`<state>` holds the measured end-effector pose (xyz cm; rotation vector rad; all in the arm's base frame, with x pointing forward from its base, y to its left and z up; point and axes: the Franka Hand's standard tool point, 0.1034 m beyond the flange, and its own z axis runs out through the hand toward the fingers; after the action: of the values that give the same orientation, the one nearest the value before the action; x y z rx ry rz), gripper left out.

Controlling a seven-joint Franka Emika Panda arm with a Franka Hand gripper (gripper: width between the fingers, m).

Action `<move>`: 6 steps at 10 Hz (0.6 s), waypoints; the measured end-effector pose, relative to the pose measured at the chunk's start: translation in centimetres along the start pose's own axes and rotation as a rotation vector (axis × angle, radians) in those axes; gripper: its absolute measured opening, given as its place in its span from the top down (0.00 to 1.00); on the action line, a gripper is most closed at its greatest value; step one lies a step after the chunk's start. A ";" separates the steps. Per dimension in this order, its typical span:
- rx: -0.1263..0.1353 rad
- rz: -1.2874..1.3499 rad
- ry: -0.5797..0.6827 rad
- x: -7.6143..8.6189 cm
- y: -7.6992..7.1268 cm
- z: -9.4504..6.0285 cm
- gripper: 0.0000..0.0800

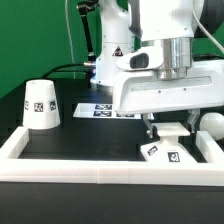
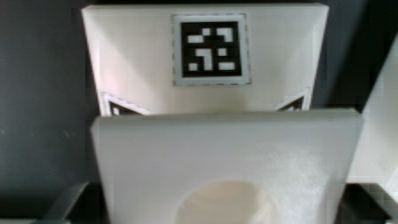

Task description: Assemble lamp

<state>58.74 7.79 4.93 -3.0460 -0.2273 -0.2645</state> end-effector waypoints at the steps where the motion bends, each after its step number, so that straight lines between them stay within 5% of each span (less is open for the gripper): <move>1: 0.002 0.012 0.010 0.7 -0.6 0.1 0.33; 6: 0.003 0.052 0.021 1.8 -1.9 0.4 0.33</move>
Offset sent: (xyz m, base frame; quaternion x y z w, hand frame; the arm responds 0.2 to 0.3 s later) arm 0.0126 0.0191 -0.0021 -0.0082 -0.0047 0.0474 0.9988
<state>60.26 9.96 5.00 -3.0398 -0.1475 -0.2921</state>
